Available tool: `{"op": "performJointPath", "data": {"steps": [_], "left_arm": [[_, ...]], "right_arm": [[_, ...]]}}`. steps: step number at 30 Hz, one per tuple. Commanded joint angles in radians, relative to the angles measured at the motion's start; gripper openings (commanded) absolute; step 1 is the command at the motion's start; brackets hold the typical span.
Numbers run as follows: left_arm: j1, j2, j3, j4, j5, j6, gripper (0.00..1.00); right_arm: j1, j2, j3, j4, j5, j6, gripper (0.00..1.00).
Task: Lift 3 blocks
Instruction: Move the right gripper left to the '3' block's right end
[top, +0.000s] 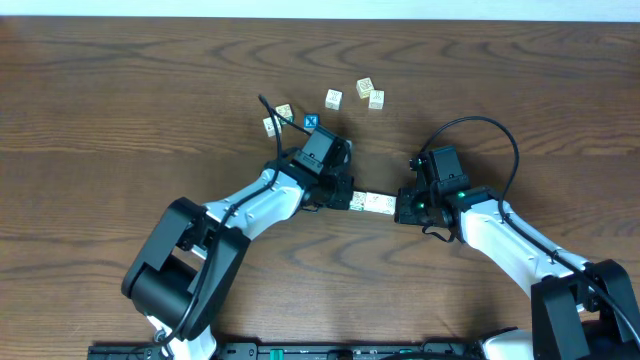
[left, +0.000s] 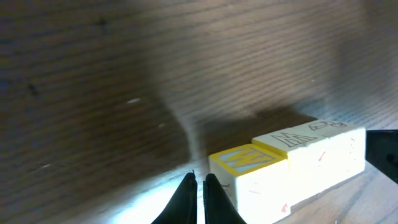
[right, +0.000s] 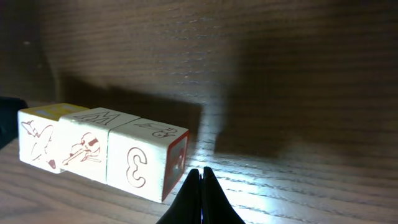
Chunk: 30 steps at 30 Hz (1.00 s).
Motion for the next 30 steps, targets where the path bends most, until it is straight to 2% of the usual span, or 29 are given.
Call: {"op": "performJointPath", "data": {"steps": [1, 10, 18, 30], "left_arm": [[0.012, 0.009, 0.027, -0.014, -0.046, 0.013, 0.08], [0.014, 0.01, 0.027, -0.042, -0.026, 0.076, 0.07], [0.014, 0.01, 0.027, -0.035, 0.014, 0.077, 0.07], [0.014, 0.01, 0.027, -0.035, 0.066, 0.077, 0.07]], "right_arm": [[0.01, 0.003, -0.004, 0.0, 0.02, -0.021, 0.01], [0.01, 0.003, -0.005, 0.036, 0.019, -0.02, 0.01], [0.011, 0.04, -0.005, 0.053, 0.008, 0.04, 0.01], [0.011, 0.11, -0.004, 0.121, -0.077, 0.041, 0.01]]}}
